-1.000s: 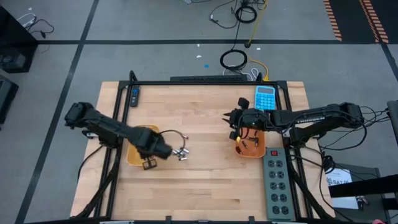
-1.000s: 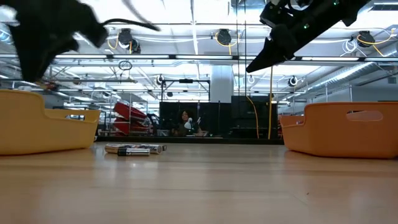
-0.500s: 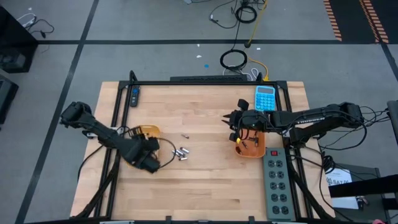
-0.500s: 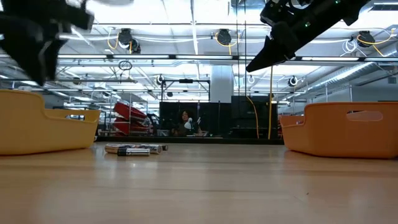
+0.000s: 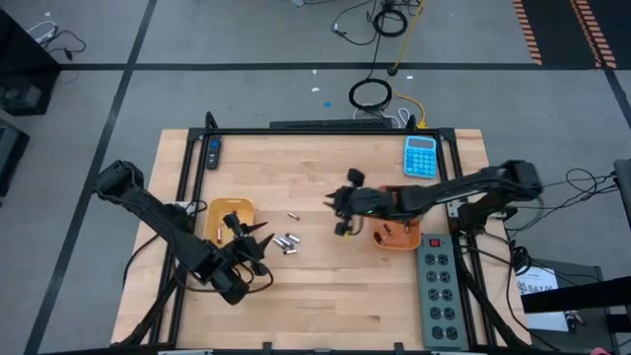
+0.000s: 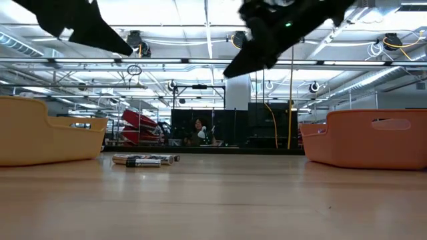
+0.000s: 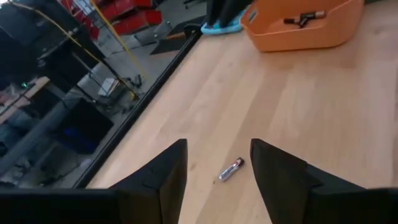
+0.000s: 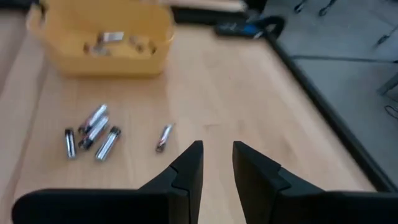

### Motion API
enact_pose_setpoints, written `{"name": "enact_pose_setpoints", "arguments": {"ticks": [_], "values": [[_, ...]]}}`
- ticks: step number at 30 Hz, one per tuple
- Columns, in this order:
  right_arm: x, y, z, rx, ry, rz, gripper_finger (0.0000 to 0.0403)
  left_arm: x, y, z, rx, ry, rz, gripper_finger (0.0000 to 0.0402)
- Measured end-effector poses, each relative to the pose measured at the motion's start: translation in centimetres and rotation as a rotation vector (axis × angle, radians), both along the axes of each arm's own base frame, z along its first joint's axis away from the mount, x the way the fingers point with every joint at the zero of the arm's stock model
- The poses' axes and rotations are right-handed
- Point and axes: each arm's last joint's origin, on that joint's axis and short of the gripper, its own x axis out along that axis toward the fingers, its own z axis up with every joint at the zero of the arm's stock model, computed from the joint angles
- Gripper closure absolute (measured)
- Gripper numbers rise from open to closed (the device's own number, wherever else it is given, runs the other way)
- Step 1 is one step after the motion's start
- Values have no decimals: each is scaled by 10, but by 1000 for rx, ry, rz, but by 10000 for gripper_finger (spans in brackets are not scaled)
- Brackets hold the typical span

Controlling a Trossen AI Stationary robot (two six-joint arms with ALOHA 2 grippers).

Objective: Sort batteries
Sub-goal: Put the silver battery into the yellow bin

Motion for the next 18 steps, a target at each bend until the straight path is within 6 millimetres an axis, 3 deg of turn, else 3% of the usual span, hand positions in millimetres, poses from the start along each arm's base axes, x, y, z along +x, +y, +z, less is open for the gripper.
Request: {"name": "enact_pose_setpoints", "arguments": {"ticks": [4, 8, 13, 18], "values": [[37, 3, -6, 6, 108, 68, 323, -4, 0, -10, 39, -26, -4, 228], [68, -8, -15, 53, 206, 127, 323, -17, 3, -27, 76, -43, 1, 240], [93, -23, -33, 105, 277, 159, 323, -29, 14, -41, 25, -36, 21, 261], [108, -30, -52, 99, 342, 185, 323, -28, 21, -38, 2, -6, 7, 279]]}}
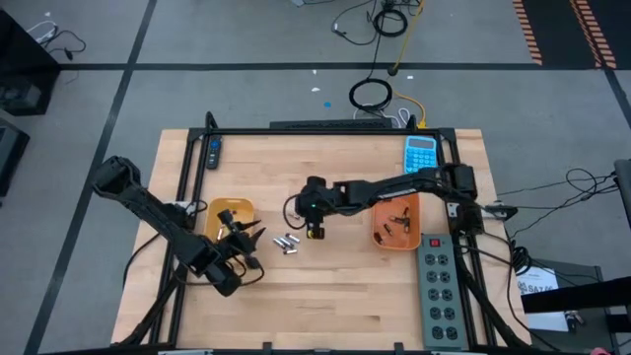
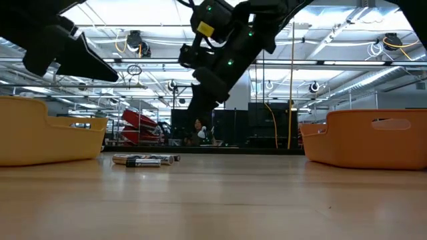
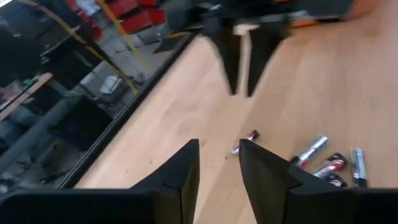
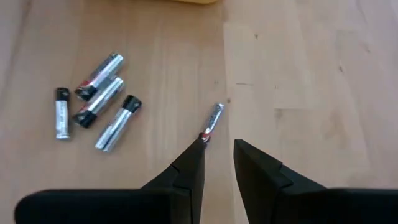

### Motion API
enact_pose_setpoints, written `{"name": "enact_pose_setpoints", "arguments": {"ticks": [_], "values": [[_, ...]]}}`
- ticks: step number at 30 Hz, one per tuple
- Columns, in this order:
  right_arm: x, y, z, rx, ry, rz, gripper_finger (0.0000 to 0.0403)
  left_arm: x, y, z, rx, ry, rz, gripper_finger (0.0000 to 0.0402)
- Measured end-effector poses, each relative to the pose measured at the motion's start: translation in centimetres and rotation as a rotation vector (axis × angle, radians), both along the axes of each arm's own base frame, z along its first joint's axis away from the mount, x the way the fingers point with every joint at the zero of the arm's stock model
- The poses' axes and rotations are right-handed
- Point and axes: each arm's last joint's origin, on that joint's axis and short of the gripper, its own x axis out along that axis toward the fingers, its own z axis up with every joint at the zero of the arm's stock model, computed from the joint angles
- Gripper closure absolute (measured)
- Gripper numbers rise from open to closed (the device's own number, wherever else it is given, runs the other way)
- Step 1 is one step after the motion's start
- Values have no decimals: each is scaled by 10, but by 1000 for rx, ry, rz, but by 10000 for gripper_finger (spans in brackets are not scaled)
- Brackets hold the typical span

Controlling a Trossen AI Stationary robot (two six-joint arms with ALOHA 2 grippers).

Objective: Sort batteries
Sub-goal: Put the silver battery into the yellow bin

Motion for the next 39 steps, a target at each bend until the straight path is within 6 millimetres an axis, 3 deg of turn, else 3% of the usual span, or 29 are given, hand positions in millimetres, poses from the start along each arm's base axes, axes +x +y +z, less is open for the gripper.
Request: {"name": "enact_pose_setpoints", "arguments": {"ticks": [7, 12, 18, 23, 28, 32, 36, 39], "values": [[4, -18, -1, -64, 13, 25, 279, 24, 13, 16, -77, 102, -220, 301], [-2, -27, 4, -71, 40, 14, 231, 41, 27, 34, -142, 30, -455, 329], [-10, -26, -5, -57, 93, 6, 223, 25, 57, 22, -209, -82, -468, 370], [-31, -23, 4, -30, 83, -23, 231, 17, 75, 14, -290, -139, -378, 378], [-68, -13, 20, -56, 16, -103, 231, 25, 94, 17, -258, -164, -297, 347], [-98, -9, 36, -46, -157, -129, 231, 34, 111, 21, -200, -139, -264, 286], [-122, -13, 59, -65, -324, -144, 232, 46, 125, 22, -155, -97, -315, 225], [-132, -12, 81, -54, -423, -171, 232, 57, 134, 23, -201, -79, -376, 208]]}}
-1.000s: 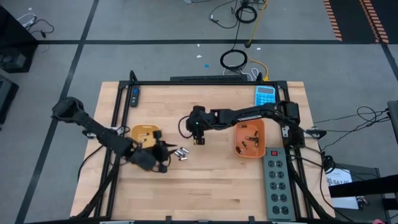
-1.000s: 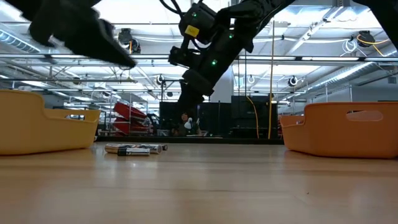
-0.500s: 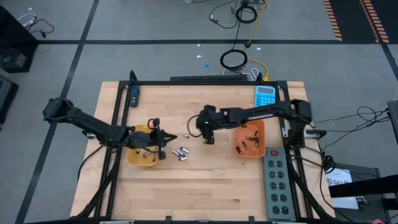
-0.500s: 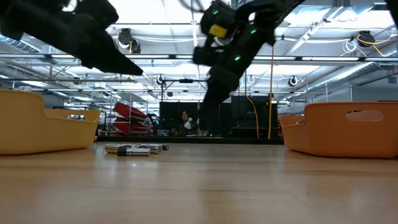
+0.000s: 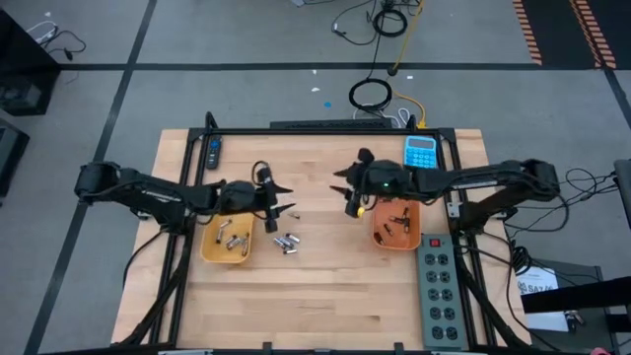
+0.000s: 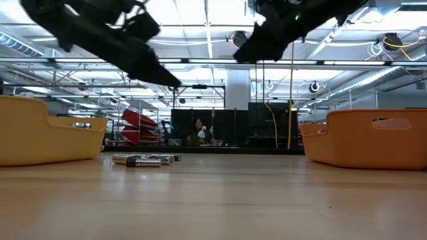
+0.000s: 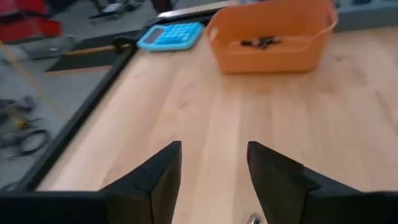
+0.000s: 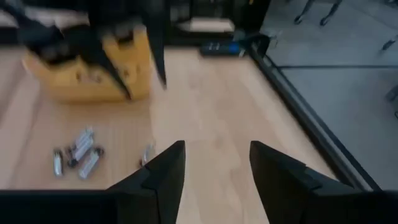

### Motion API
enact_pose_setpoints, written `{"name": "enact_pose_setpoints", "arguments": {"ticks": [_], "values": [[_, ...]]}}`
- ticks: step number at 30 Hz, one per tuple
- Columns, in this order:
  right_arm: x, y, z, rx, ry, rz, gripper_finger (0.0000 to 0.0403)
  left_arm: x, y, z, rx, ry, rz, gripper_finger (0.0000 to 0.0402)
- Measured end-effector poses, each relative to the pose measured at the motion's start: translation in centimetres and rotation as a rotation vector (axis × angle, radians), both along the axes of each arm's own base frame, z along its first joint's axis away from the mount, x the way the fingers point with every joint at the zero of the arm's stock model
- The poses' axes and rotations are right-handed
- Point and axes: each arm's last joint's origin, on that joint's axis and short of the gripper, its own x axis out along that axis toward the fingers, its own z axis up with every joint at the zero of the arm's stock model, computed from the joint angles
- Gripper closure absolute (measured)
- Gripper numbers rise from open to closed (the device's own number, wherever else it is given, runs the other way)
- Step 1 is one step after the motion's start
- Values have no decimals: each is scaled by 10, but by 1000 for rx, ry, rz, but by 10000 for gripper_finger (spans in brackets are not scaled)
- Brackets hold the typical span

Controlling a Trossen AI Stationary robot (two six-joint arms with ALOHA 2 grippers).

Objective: Sort batteries
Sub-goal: Put the silver battery into the yellow bin

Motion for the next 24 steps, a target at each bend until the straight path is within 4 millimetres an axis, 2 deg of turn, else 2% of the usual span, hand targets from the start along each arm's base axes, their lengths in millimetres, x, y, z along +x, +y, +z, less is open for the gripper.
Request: {"name": "enact_pose_setpoints", "arguments": {"ticks": [3, 7, 10, 12, 17, 24], "values": [[-3, 13, 9, -17, -46, -16, 232, 12, 5, -3, -59, 32, -39, 210], [-9, 31, 8, -67, 0, -42, 232, 26, 8, -5, -93, 95, -78, 223], [-14, 35, 11, -85, 23, -24, 232, 34, 13, -4, -133, 180, -71, 230], [-22, 33, 13, -80, 20, -29, 232, 34, 16, -4, -143, 223, -71, 233], [-42, 17, -3, -51, -21, -41, 232, 36, 25, -4, -183, 228, -131, 236], [-44, -4, 1, -51, -145, -77, 232, 35, 33, -6, -143, 249, -77, 236]]}}
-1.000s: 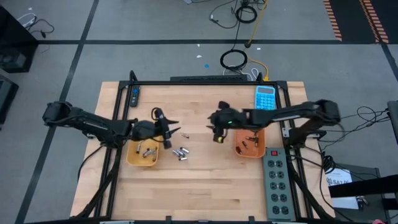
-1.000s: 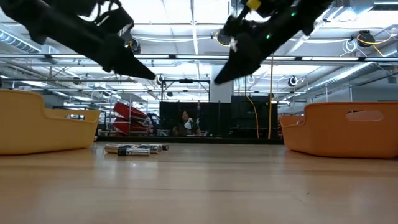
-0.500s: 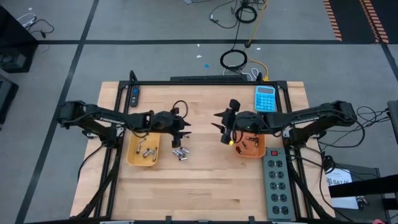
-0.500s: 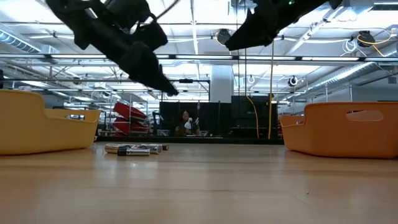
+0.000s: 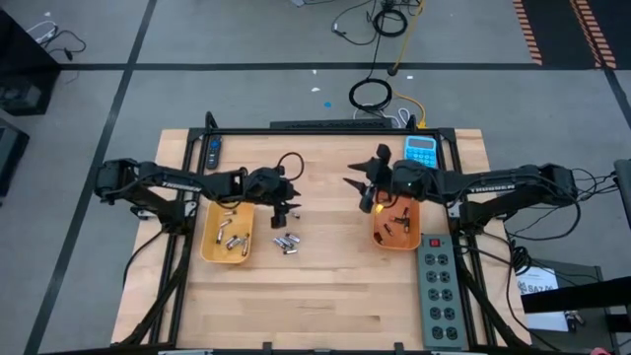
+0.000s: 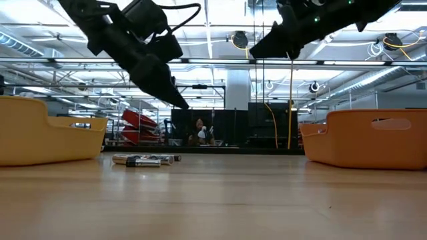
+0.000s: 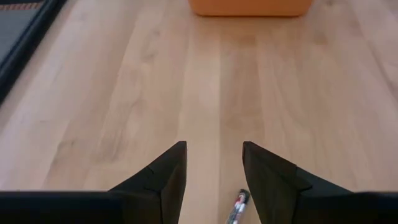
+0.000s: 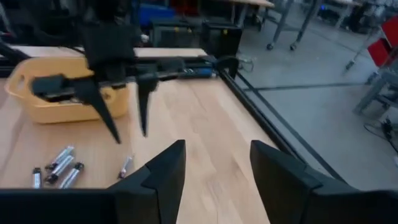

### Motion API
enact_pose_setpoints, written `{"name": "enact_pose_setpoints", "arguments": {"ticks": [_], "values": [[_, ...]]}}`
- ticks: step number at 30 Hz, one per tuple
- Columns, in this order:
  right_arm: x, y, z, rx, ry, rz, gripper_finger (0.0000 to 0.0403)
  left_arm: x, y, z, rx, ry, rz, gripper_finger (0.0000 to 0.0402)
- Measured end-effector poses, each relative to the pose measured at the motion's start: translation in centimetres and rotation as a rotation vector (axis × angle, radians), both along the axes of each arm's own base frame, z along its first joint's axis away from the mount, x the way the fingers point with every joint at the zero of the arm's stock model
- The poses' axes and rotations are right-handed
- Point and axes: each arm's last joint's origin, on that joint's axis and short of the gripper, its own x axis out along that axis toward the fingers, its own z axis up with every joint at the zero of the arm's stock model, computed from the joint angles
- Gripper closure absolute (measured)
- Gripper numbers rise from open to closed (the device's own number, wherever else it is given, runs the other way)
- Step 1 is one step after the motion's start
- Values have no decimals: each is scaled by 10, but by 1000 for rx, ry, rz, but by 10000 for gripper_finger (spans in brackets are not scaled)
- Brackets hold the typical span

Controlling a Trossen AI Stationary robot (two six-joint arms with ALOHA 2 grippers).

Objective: Sort batteries
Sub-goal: Put the silver battery into the yellow bin

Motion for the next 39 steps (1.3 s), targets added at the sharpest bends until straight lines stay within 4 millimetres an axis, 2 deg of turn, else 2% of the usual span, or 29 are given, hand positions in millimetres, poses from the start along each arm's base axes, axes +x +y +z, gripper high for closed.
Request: {"name": "enact_pose_setpoints", "arguments": {"ticks": [4, 8, 13, 24, 39], "values": [[-1, -3, 7, -7, -29, 30, 232, 1, 2, 8, 1, 77, 13, 236], [-4, 7, 6, 7, 4, 69, 232, -2, 0, 13, 10, 218, -20, 236], [-5, 21, 2, -5, 53, 72, 232, -1, -2, 12, -11, 209, -100, 236], [-2, 25, -3, 38, 68, 59, 232, 13, 0, -24, 18, 316, -157, 236], [-4, 46, -5, 56, 67, 33, 232, 16, 0, -32, 11, 327, -219, 236]]}}
